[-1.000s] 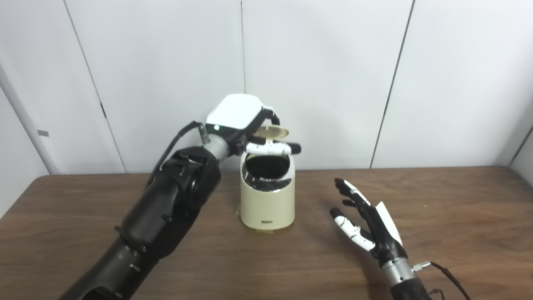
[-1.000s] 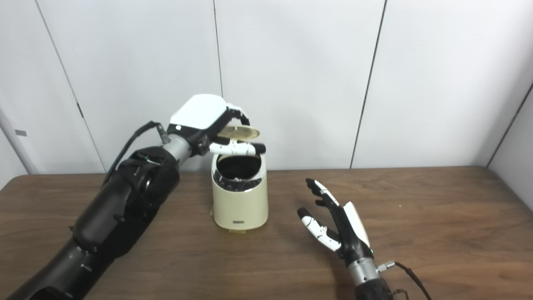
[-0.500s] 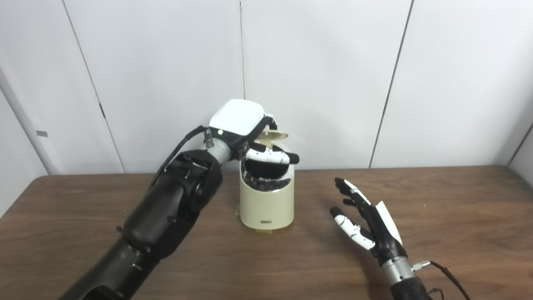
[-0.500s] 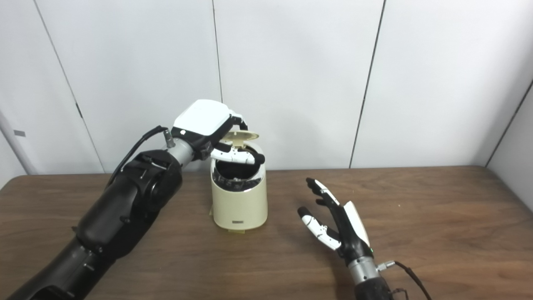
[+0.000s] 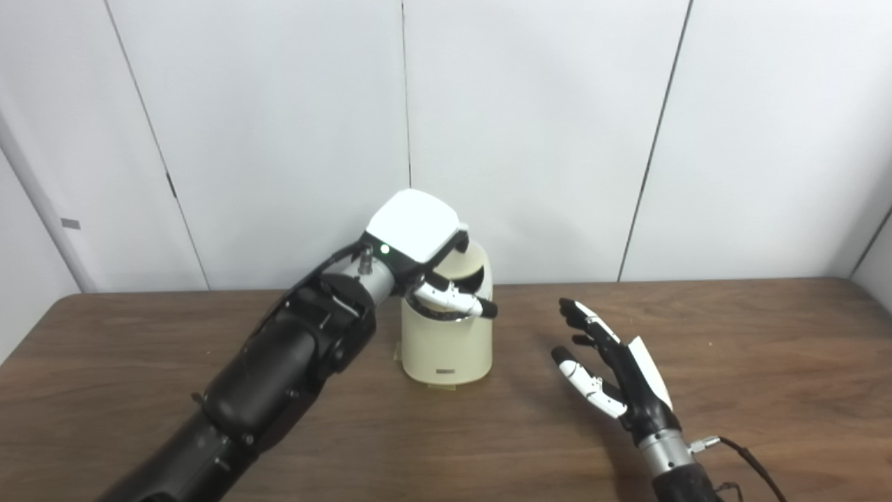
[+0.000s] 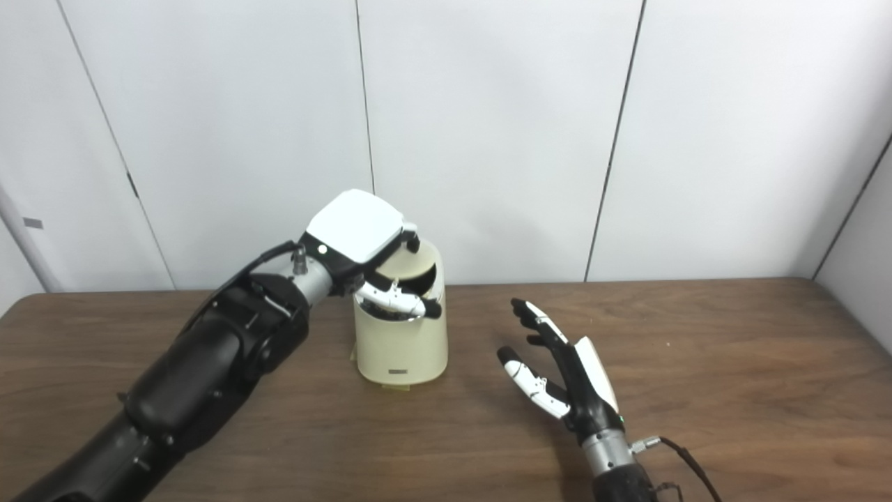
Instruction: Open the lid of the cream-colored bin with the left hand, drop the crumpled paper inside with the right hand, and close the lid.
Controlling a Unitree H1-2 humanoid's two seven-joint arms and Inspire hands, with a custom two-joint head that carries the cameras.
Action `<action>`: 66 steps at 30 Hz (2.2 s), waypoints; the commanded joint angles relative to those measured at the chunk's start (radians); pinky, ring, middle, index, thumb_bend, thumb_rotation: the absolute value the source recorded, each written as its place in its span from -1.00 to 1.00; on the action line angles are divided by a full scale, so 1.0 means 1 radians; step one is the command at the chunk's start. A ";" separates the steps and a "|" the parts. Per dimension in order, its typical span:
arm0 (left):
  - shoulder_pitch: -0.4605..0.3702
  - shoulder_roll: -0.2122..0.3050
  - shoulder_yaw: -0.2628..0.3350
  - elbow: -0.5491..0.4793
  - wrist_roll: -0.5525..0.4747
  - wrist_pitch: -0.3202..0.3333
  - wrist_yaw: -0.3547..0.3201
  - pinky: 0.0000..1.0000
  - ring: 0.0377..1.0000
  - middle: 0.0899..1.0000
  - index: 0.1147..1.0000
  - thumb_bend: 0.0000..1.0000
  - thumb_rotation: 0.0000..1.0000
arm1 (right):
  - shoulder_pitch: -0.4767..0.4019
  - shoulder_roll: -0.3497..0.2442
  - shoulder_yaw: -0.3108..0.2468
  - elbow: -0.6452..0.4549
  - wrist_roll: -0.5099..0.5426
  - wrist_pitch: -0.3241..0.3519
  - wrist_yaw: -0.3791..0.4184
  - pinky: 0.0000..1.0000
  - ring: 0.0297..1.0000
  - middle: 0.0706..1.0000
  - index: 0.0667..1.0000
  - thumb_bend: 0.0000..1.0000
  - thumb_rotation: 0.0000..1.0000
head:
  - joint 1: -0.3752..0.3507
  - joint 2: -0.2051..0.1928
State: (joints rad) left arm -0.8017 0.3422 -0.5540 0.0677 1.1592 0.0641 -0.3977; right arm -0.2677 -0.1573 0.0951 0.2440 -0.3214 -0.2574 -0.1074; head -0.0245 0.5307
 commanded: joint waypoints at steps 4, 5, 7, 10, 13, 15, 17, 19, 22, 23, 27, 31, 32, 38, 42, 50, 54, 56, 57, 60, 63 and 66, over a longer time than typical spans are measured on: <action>0.003 0.008 0.002 -0.007 0.043 -0.030 0.047 0.54 0.59 0.47 0.36 0.78 1.00 | -0.012 0.009 -0.002 -0.003 0.012 -0.037 -0.005 0.59 0.73 0.73 0.72 -0.57 0.41 | -0.001 0.001; 0.007 0.006 0.001 -0.008 0.050 -0.031 0.045 0.53 0.59 0.47 0.35 0.79 1.00 | -0.012 0.010 -0.003 -0.003 0.013 -0.035 -0.006 0.59 0.73 0.73 0.72 -0.56 0.40 | -0.001 0.002; 0.012 0.007 -0.004 -0.008 0.061 -0.040 0.050 0.51 0.58 0.47 0.35 0.79 1.00 | -0.012 0.010 -0.002 -0.002 0.009 -0.037 -0.008 0.59 0.73 0.73 0.72 -0.55 0.37 | -0.001 0.002; 0.020 0.006 -0.001 -0.008 0.066 -0.051 0.056 0.49 0.55 0.46 0.34 0.78 1.00 | -0.010 0.009 -0.001 -0.013 0.006 -0.027 -0.006 0.59 0.73 0.73 0.72 -0.57 0.37 | -0.001 0.007; 0.026 0.004 0.005 -0.006 0.070 -0.056 0.053 0.51 0.56 0.46 0.34 0.79 1.00 | -0.006 0.011 -0.004 -0.020 0.012 -0.022 -0.004 0.59 0.73 0.73 0.72 -0.57 0.33 | -0.001 0.008; 0.027 0.002 0.004 -0.008 0.079 -0.055 0.039 0.52 0.57 0.47 0.34 0.79 1.00 | -0.005 0.011 -0.004 -0.021 0.013 -0.020 -0.003 0.59 0.73 0.73 0.72 -0.58 0.29 | 0.000 0.009; 0.030 0.000 0.006 -0.013 0.083 -0.054 0.037 0.53 0.58 0.48 0.35 0.80 1.00 | -0.004 0.010 -0.005 -0.022 0.018 -0.019 0.001 0.60 0.74 0.74 0.73 -0.58 0.28 | 0.000 0.010; 0.035 -0.002 0.008 -0.015 0.084 -0.054 0.040 0.51 0.57 0.47 0.34 0.81 1.00 | -0.005 0.007 -0.002 -0.023 0.012 -0.023 0.001 0.60 0.74 0.74 0.73 -0.57 0.30 | 0.000 0.011; 0.039 -0.004 0.008 -0.021 0.089 -0.051 0.036 0.50 0.57 0.47 0.35 0.81 1.00 | -0.005 0.006 -0.002 -0.023 0.007 -0.025 -0.002 0.59 0.73 0.73 0.73 -0.57 0.31 | 0.000 0.014; 0.040 -0.004 0.008 -0.024 0.091 -0.051 0.035 0.49 0.56 0.46 0.35 0.80 1.00 | -0.005 0.007 -0.003 -0.024 0.007 -0.023 -0.003 0.59 0.73 0.73 0.73 -0.56 0.30 | 0.001 0.015; 0.050 -0.005 0.010 -0.024 0.084 -0.059 0.048 0.49 0.54 0.44 0.34 0.77 1.00 | -0.006 0.006 -0.002 -0.027 -0.006 -0.014 -0.007 0.58 0.72 0.72 0.72 -0.54 0.32 | -0.001 0.019; 0.076 -0.012 0.012 -0.015 0.071 -0.060 0.070 0.46 0.46 0.35 0.29 0.78 1.00 | -0.006 0.008 -0.004 -0.030 0.010 -0.014 0.003 0.58 0.72 0.73 0.72 -0.53 0.35 | -0.002 0.025; 0.086 -0.019 0.011 -0.009 0.064 -0.055 0.063 0.45 0.45 0.34 0.28 0.78 1.00 | -0.006 0.007 -0.003 -0.032 0.006 -0.014 0.002 0.59 0.72 0.73 0.72 -0.52 0.34 | -0.002 0.025; 0.126 -0.047 -0.001 0.033 0.040 -0.048 0.020 0.50 0.52 0.39 0.31 0.75 1.00 | -0.005 0.008 -0.003 -0.039 0.010 -0.009 0.005 0.59 0.73 0.73 0.73 -0.54 0.32 | -0.007 0.030; 0.133 -0.052 -0.014 0.065 0.025 -0.047 -0.013 0.48 0.53 0.40 0.33 0.71 1.00 | -0.003 0.009 -0.003 -0.048 0.008 -0.004 0.008 0.60 0.73 0.73 0.73 -0.53 0.29 | -0.008 0.034; 0.162 -0.053 -0.034 0.115 -0.015 -0.063 0.009 0.46 0.51 0.36 0.29 0.74 1.00 | -0.005 0.006 0.000 -0.056 -0.018 0.004 0.007 0.57 0.72 0.73 0.73 -0.55 0.30 | -0.010 0.039; 0.173 -0.050 -0.042 0.127 -0.022 -0.077 0.047 0.42 0.48 0.32 0.25 0.74 1.00 | -0.003 0.006 -0.003 -0.057 -0.008 -0.001 0.014 0.59 0.73 0.73 0.73 -0.52 0.32 | -0.011 0.040; 0.174 -0.049 -0.049 0.130 -0.019 -0.073 0.049 0.43 0.49 0.33 0.27 0.73 1.00 | -0.003 0.009 -0.005 -0.056 -0.007 -0.003 0.010 0.58 0.72 0.73 0.72 -0.52 0.31 | -0.011 0.040; 0.174 -0.048 -0.051 0.126 -0.018 -0.069 0.044 0.44 0.49 0.34 0.27 0.73 1.00 | -0.003 0.010 -0.006 -0.057 -0.005 0.000 0.011 0.57 0.72 0.73 0.72 -0.52 0.29 | -0.011 0.040; 0.175 -0.045 -0.050 0.124 -0.025 -0.071 0.056 0.44 0.49 0.33 0.26 0.73 1.00 | -0.003 0.011 -0.006 -0.057 -0.006 0.001 0.010 0.59 0.72 0.73 0.72 -0.51 0.29 | -0.011 0.040; 0.167 -0.040 -0.051 0.118 -0.020 -0.065 0.040 0.47 0.51 0.34 0.28 0.74 1.00 | -0.007 0.008 -0.003 -0.045 -0.014 -0.012 0.005 0.58 0.72 0.73 0.72 -0.52 0.30 | -0.008 0.038; 0.163 -0.035 -0.054 0.106 -0.004 -0.059 0.048 0.48 0.52 0.37 0.30 0.73 1.00 | -0.008 0.009 -0.003 -0.045 -0.014 -0.013 0.005 0.58 0.72 0.73 0.73 -0.52 0.31 | -0.009 0.038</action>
State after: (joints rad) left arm -0.7032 0.2926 -0.5552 0.1243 1.1719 0.0313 -0.2465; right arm -0.2497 -0.1492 0.0980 0.2184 -0.3369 -0.2420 -0.0886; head -0.0322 0.5676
